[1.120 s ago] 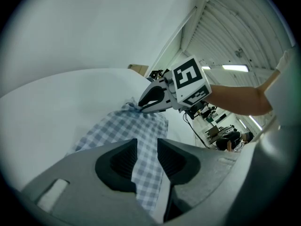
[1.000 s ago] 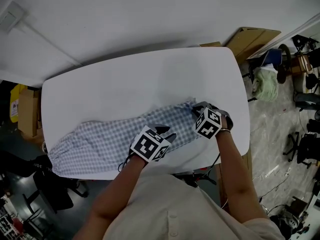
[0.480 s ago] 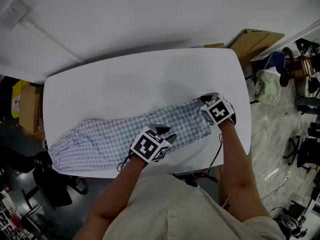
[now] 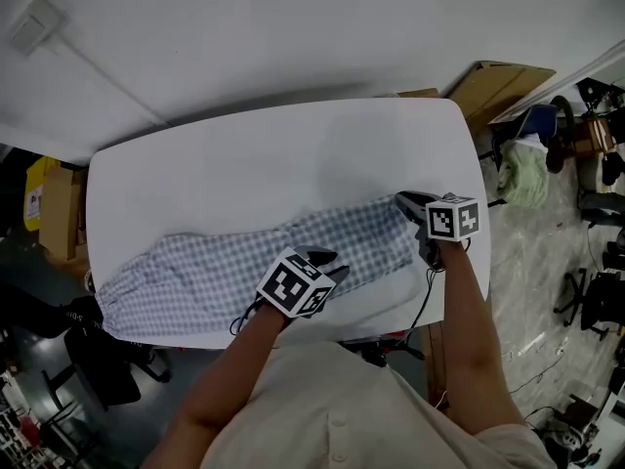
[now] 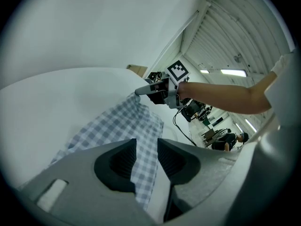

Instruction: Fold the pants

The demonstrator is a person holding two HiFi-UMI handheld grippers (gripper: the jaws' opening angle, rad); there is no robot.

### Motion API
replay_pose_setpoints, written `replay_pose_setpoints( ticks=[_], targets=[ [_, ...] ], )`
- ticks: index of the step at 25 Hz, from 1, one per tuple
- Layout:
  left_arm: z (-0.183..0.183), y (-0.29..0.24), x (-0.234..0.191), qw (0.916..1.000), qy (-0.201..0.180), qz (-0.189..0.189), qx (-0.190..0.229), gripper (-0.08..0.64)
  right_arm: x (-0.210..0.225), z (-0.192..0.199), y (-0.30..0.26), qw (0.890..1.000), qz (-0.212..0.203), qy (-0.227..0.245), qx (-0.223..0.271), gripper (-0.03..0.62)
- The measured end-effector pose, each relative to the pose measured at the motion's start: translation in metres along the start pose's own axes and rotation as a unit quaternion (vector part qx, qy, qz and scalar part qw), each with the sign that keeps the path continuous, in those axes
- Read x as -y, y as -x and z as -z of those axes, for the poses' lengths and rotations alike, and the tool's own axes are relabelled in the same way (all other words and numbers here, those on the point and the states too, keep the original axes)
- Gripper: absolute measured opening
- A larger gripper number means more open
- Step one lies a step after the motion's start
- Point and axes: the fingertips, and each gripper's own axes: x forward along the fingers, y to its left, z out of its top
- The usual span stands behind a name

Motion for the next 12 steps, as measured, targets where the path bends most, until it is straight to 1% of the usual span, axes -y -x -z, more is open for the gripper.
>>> replay_pose_setpoints(
  ticks=[2, 3, 4, 6, 8, 10, 12],
  targets=[
    [0.0, 0.0, -0.001, 1.0, -0.005, 0.001, -0.002, 0.13, 0.003, -0.008, 0.008, 0.999, -0.009, -0.033, 0.031, 0.037],
    [0.0, 0.0, -0.001, 1.0, -0.007, 0.001, -0.002, 0.13, 0.006, -0.012, 0.013, 0.998, -0.006, -0.037, 0.044, 0.035],
    [-0.001, 0.001, -0.001, 1.0, -0.01, 0.002, -0.001, 0.13, 0.007, -0.016, 0.02, 0.998, -0.001, -0.032, 0.056, 0.031],
    [-0.003, 0.0, 0.002, 0.9999, -0.014, 0.005, 0.003, 0.13, -0.001, -0.026, 0.038, 0.996, 0.004, 0.0, 0.089, 0.021],
    [-0.008, 0.0, 0.005, 0.9997, -0.019, 0.011, 0.009, 0.13, -0.022, -0.039, 0.061, 0.99, -0.003, 0.039, 0.137, 0.017],
    [-0.013, 0.001, 0.008, 0.9994, -0.025, 0.016, 0.018, 0.13, -0.049, -0.051, 0.086, 0.979, -0.015, 0.062, 0.195, 0.017],
    [-0.019, 0.002, 0.011, 0.999, -0.028, 0.022, 0.028, 0.13, -0.073, -0.056, 0.108, 0.967, -0.02, 0.075, 0.244, 0.017]
  ],
)
